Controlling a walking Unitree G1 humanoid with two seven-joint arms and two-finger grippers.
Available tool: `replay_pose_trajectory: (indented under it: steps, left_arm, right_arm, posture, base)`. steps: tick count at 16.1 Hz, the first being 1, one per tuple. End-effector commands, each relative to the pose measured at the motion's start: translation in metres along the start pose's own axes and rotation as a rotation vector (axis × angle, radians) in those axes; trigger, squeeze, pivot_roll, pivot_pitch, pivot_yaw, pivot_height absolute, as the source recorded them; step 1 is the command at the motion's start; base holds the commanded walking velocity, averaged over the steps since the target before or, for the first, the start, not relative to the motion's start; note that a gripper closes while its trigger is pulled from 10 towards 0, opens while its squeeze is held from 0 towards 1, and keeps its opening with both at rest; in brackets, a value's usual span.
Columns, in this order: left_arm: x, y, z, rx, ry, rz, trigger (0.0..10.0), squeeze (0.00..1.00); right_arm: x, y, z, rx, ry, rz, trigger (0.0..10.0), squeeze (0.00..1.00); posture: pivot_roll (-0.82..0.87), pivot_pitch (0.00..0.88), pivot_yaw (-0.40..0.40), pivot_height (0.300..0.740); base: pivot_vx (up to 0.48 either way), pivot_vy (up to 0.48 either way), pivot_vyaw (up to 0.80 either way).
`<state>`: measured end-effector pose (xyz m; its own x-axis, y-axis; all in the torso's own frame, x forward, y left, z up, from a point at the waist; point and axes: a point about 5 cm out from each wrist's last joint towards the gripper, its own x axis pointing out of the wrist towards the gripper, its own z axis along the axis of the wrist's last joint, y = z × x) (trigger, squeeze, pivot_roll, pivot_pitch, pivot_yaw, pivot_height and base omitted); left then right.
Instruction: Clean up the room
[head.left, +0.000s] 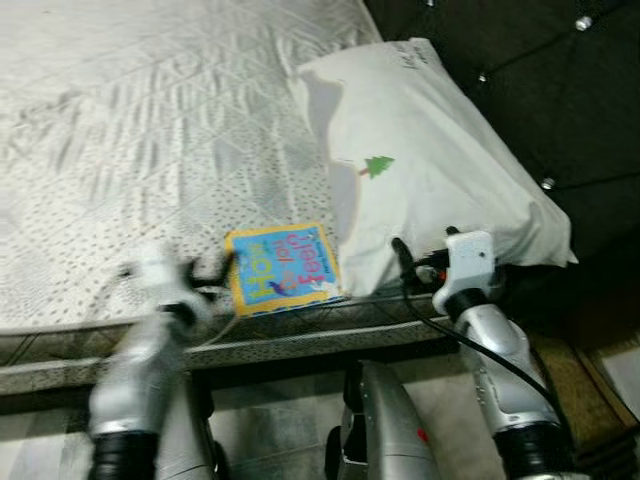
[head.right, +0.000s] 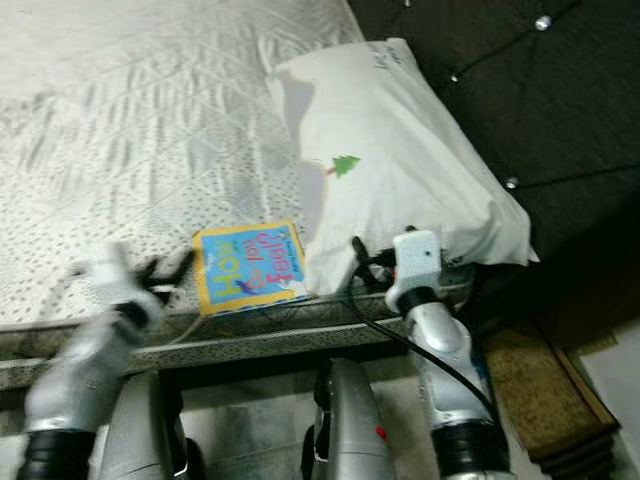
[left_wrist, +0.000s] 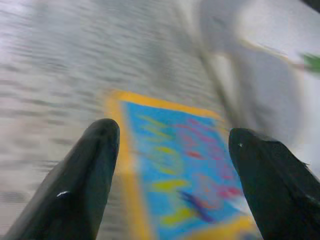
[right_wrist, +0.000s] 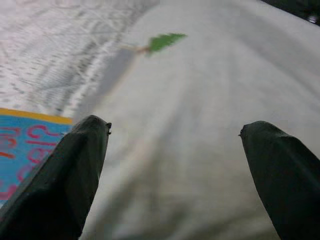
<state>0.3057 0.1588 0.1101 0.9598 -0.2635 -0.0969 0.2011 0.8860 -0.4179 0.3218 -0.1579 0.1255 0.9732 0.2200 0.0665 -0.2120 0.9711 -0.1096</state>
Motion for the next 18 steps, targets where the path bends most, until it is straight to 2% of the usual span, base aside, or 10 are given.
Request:
replay_pose_trajectory:
  steps: [1,3,6,9,12,16,18]
  left_arm:
    - [-0.003,-0.008,-0.007,0.005,0.037,-0.036,10.0,1.00]
    - [0.000,-0.028,-0.012,-0.006,0.081,-0.083,10.0,1.00]
    - [0.010,-0.033,-0.031,-0.009,0.185,-0.119,10.0,1.00]
    - [0.012,-0.037,-0.047,-0.008,0.268,-0.140,10.0,1.00]
    - [0.010,-0.052,-0.063,0.033,0.348,-0.183,10.0,1.00]
    - [0.000,-0.054,-0.071,-0.001,0.358,-0.135,10.0,1.00]
    - [-0.002,-0.056,-0.080,-0.001,0.414,-0.153,10.0,1.00]
  right_arm:
    - [-0.002,-0.004,-0.003,-0.007,0.007,-0.018,10.0,0.00]
    - [-0.001,-0.003,-0.003,-0.001,-0.001,-0.026,10.0,0.00]
    - [-0.002,-0.002,-0.003,0.003,-0.008,-0.031,10.0,0.00]
    - [0.000,-0.001,0.001,0.007,-0.021,-0.030,10.0,0.00]
    - [0.000,0.006,0.004,0.024,-0.016,0.022,10.0,0.00]
    - [-0.002,0.016,0.003,0.033,-0.010,0.058,10.0,0.00]
    - [-0.001,0.021,0.004,0.041,-0.008,0.073,10.0,0.00]
  posture:
    - [-0.08,0.178,-0.105,0.560]
    - [-0.08,0.174,-0.094,0.560]
    - [-0.09,0.164,-0.087,0.560]
    - [-0.09,0.161,-0.085,0.560]
    - [-0.10,0.162,-0.083,0.560]
    - [-0.09,0.171,-0.090,0.560]
    - [-0.09,0.173,-0.093,0.560]
  base:
    - [0.000,0.000,0.00]
    - [0.000,0.000,0.00]
    - [0.000,0.000,0.00]
    - [0.000,0.000,0.00]
    - [0.000,0.000,0.00]
    - [0.000,0.000,0.00]
    - [0.000,0.000,0.00]
